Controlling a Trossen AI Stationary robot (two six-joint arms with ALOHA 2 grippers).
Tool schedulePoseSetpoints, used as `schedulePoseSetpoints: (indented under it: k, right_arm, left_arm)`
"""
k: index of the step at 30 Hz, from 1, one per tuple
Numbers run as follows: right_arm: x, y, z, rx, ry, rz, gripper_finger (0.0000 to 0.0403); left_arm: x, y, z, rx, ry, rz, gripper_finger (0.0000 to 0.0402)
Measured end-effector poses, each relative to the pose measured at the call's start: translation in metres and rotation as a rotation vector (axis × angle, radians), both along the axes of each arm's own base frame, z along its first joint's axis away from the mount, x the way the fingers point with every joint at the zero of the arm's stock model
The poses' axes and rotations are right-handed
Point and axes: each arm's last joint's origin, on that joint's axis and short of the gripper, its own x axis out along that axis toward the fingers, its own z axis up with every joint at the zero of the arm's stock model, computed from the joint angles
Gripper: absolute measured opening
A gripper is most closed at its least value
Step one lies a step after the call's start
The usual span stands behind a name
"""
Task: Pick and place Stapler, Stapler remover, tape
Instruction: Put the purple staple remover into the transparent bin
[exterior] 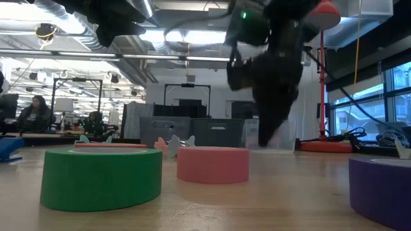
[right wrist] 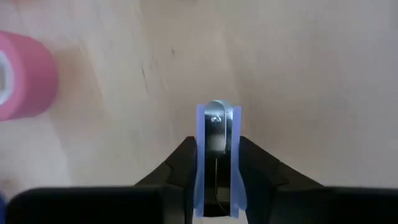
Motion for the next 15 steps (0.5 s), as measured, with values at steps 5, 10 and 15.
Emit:
schedulePoseSetpoints:
  k: [5, 10, 15]
  right_arm:
    - [-0.016, -0.022, 0.061, -0.055, -0.020, -0.053, 0.0084]
    - [-0.044, -0.071, 0.123, -0.125, -0.104, -0.210, 0.0084]
    - [-0.066, -0.133, 0.158, -0.171, -0.213, -0.335, 0.0084]
  left_arm:
    - [0.000, 0.000, 0.000, 0.000, 0.000, 0.000, 0.0152]
    - [0.000, 0.000, 0.000, 0.000, 0.000, 0.000, 0.0151]
    - [0.000, 0.000, 0.000, 0.020, 0.004, -0.005, 0.0152]
